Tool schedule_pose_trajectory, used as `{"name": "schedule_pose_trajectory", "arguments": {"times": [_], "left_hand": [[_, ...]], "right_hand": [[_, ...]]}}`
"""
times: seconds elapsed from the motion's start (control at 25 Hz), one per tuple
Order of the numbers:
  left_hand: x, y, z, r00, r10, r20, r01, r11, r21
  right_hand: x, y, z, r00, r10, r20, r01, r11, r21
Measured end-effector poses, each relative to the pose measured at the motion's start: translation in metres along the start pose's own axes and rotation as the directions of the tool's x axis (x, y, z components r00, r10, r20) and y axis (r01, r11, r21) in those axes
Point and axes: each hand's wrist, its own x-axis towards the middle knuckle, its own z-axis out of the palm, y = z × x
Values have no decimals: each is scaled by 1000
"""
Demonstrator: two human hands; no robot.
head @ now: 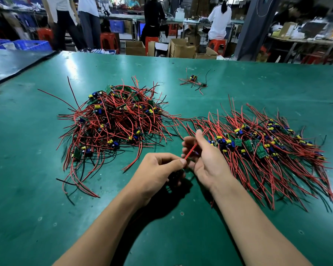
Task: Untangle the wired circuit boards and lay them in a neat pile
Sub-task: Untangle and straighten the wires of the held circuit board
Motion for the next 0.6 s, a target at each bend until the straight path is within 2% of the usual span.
{"name": "schedule_pose_trajectory", "arguments": {"times": [0.2,0.36,0.48,0.6], "left_hand": [[0,-1,-1,998,-8,62,6,999,33],[0,-2,-2,998,-11,60,8,999,47],[0,-2,-1,1000,-12,26,11,999,42],[0,0,0,998,-25,-49,24,999,-25]], "right_hand": [[5,-13,-6,996,86,6,-83,935,345],[4,-19,-14,979,159,125,-200,847,492],[3,-20,-16,971,151,185,-226,832,507],[2,-17,-14,986,76,146,-121,934,336]]}}
